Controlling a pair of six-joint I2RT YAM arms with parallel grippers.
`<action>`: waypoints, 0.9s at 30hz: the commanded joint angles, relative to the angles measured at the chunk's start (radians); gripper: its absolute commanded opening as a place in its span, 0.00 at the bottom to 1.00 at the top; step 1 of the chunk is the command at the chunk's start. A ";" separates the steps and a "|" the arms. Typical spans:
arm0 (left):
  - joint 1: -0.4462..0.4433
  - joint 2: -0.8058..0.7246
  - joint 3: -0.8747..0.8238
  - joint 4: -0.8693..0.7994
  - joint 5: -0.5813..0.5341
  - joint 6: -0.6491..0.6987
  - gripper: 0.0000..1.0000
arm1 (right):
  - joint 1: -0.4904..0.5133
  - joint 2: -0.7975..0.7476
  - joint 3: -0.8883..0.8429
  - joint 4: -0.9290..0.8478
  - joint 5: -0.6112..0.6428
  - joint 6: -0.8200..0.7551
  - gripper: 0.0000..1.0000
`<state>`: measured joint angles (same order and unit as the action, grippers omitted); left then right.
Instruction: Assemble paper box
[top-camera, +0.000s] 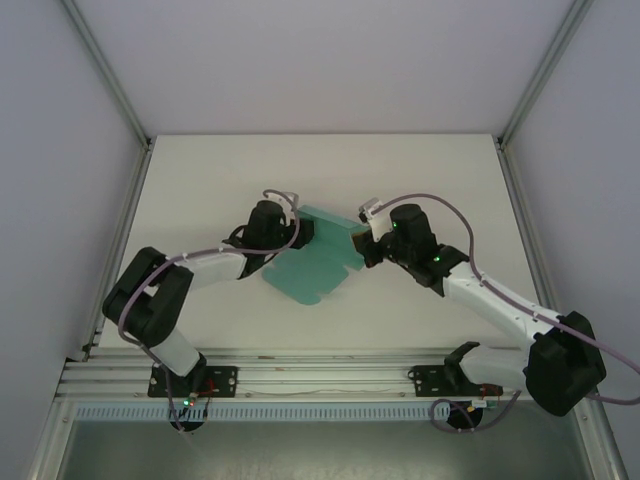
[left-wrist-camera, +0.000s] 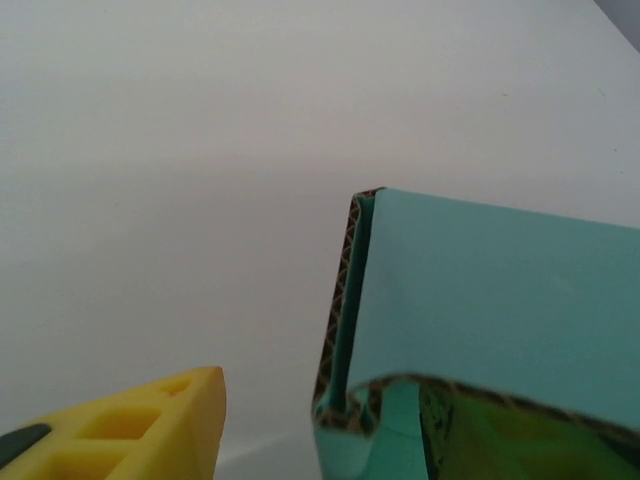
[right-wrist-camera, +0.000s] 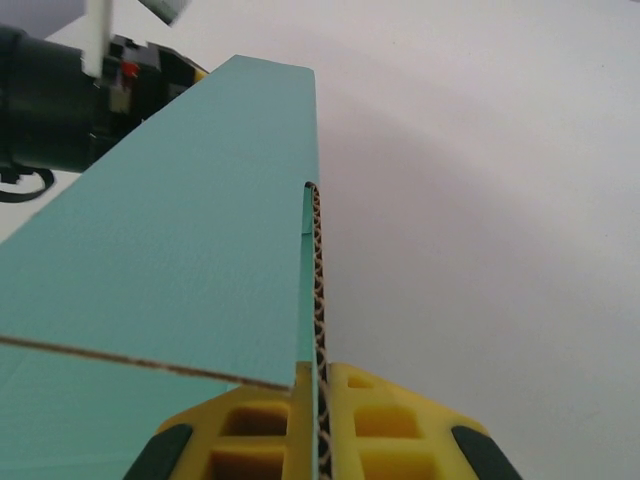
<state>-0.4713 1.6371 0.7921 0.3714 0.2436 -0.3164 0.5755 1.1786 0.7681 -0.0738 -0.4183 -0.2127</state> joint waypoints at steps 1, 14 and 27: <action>0.002 0.026 0.045 0.015 -0.034 -0.026 0.46 | -0.002 -0.015 0.039 0.023 -0.026 0.018 0.00; -0.039 0.051 0.092 -0.035 -0.399 -0.055 0.00 | -0.002 -0.022 0.023 0.027 0.005 0.049 0.00; -0.079 0.012 0.127 -0.172 -0.511 -0.059 0.00 | -0.010 -0.082 0.015 -0.009 0.229 0.093 0.63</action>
<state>-0.5663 1.6775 0.9230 0.2584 -0.1505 -0.3622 0.5667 1.1656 0.7731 -0.0475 -0.2745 -0.1463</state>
